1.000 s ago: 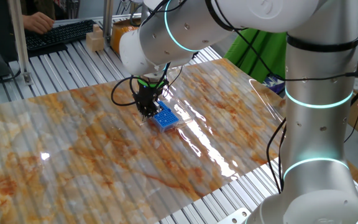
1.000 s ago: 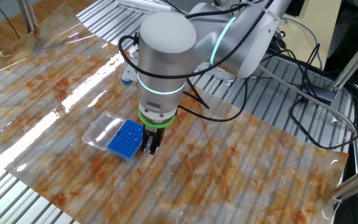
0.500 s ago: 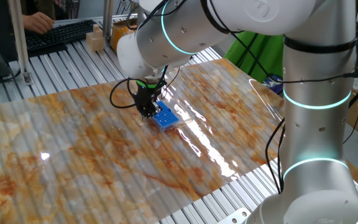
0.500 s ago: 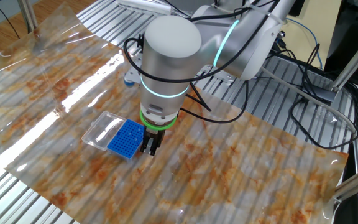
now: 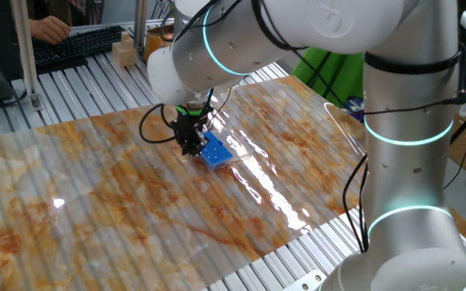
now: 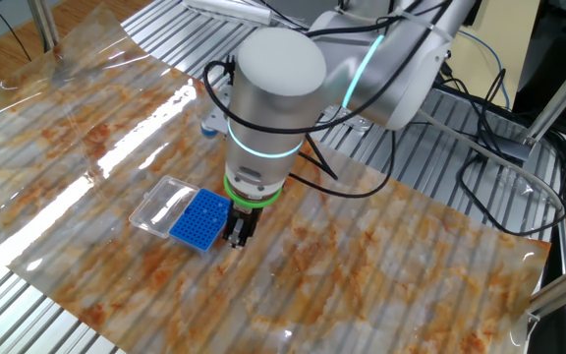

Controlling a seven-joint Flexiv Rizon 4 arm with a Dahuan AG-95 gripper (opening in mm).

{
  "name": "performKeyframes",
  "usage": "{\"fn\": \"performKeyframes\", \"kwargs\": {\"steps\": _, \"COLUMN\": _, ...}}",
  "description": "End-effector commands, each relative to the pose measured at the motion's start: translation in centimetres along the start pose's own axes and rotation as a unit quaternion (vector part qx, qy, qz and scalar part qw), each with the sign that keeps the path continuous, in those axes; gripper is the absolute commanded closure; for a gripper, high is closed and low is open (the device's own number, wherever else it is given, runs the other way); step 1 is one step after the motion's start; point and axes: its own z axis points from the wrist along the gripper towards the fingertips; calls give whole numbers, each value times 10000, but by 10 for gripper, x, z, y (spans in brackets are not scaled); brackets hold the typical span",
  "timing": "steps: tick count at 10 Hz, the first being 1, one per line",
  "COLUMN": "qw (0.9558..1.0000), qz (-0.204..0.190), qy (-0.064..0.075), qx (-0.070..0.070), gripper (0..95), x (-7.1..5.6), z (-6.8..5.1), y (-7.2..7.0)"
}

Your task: Insert a small pipette tip into the holder for small pipette tips

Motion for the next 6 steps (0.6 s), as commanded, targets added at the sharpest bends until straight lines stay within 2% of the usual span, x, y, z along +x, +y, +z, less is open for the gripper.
{"fn": "performKeyframes", "kwargs": {"steps": 1, "qw": 10000, "qz": 29, "qy": -52, "qx": -15, "gripper": 760, "x": 0, "z": 0, "y": 0}}
{"fn": "performKeyframes", "kwargs": {"steps": 4, "qw": 9999, "qz": 56, "qy": -132, "qx": -63, "gripper": 760, "x": 0, "z": 0, "y": 0}}
{"fn": "performKeyframes", "kwargs": {"steps": 6, "qw": 9995, "qz": 124, "qy": -291, "qx": -73, "gripper": 760, "x": 1, "z": 1, "y": 1}}
